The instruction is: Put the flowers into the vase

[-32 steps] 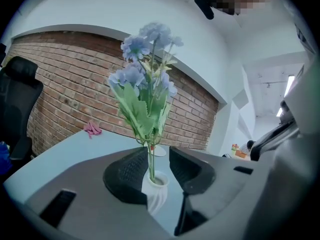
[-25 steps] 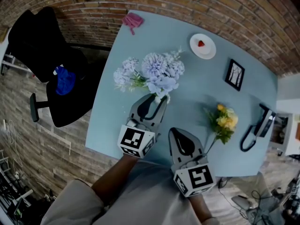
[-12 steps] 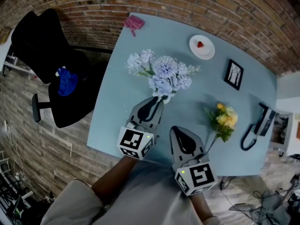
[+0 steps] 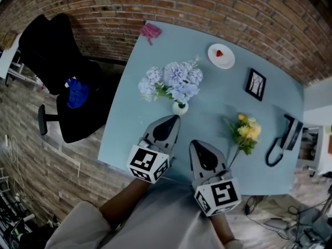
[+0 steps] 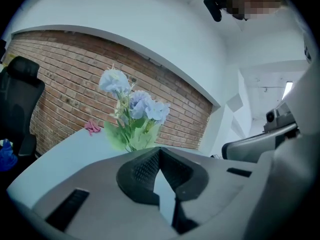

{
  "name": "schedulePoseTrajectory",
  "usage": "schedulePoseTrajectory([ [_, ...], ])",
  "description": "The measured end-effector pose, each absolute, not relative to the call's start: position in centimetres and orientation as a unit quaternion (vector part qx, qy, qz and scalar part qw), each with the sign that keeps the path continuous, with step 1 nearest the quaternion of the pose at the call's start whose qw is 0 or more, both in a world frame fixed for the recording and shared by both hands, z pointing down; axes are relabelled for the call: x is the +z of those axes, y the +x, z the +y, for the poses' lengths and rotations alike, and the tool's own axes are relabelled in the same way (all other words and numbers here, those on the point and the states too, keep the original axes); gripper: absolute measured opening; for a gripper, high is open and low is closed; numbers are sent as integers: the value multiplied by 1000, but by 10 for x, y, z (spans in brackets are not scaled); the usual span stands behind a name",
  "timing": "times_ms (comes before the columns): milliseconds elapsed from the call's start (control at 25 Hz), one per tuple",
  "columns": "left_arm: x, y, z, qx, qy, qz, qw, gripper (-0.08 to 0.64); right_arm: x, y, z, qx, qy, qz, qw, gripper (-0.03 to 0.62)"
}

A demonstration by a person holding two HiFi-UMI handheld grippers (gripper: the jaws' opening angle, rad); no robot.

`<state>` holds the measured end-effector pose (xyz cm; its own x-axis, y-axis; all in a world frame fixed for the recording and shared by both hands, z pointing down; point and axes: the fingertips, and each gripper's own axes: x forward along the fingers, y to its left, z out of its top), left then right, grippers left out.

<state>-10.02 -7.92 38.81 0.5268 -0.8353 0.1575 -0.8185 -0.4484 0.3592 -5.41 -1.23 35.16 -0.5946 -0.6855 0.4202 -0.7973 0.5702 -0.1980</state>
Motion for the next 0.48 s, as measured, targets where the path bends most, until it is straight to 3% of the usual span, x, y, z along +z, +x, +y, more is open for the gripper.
schedulePoseTrajectory([
  [480, 355, -89, -47, -19, 863, -465, 196, 12, 336, -43, 8, 177, 438, -873, 122, 23],
])
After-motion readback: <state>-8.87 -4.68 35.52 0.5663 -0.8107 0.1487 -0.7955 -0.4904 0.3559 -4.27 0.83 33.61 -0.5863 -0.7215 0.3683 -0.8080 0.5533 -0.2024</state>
